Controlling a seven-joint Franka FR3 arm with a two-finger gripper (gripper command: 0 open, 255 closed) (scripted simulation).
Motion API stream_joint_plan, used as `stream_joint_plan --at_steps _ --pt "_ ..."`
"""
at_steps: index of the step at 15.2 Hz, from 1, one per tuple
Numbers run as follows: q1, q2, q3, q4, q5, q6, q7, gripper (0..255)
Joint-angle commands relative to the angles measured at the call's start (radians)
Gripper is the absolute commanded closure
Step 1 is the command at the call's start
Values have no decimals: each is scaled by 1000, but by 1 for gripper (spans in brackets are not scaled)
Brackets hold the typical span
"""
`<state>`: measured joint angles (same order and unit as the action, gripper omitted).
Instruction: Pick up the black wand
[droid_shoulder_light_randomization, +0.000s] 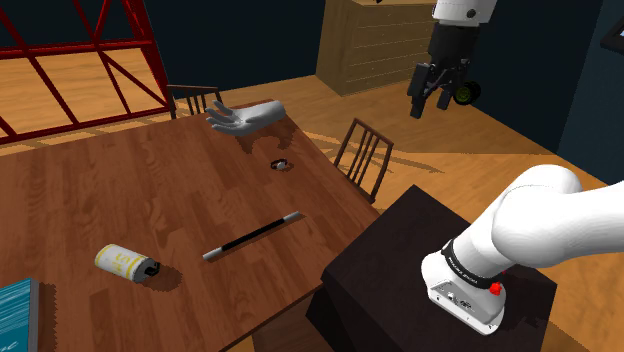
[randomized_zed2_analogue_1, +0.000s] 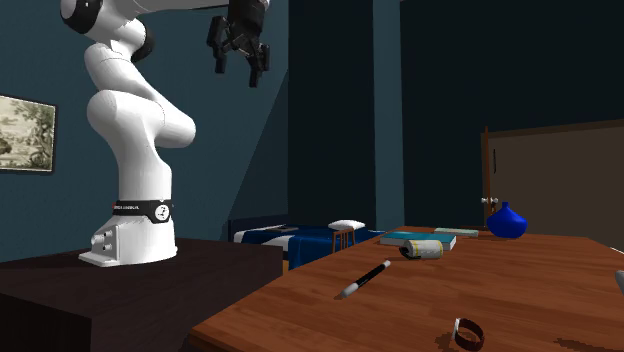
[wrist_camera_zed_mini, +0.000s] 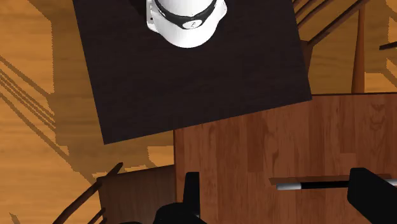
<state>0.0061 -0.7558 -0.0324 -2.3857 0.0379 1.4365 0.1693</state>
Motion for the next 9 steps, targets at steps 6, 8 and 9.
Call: stream_joint_plan --at_steps 6,8,9 --pt "55 124 -9 -47 -16 177 -132 0" --pt "76 181 -11 -56 -20 246 -183 0" --pt "87 210 -11 -59 -22 280 -208 0"
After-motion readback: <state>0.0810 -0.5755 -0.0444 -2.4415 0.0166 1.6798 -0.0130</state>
